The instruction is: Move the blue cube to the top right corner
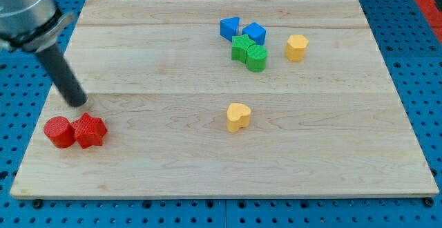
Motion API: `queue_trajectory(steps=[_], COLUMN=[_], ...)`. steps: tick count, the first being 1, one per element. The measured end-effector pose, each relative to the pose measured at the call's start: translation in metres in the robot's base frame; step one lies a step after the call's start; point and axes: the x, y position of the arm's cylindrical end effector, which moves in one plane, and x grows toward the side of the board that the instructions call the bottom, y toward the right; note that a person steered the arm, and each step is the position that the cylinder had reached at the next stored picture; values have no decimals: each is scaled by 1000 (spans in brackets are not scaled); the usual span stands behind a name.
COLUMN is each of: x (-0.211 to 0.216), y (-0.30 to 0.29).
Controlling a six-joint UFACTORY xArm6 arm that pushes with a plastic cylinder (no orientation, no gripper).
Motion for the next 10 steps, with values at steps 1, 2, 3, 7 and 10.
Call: queue_trajectory(steps=[1, 2, 3, 7, 10], x=[-34, -65, -103, -110, -181], y=[10, 41, 114, 286, 330])
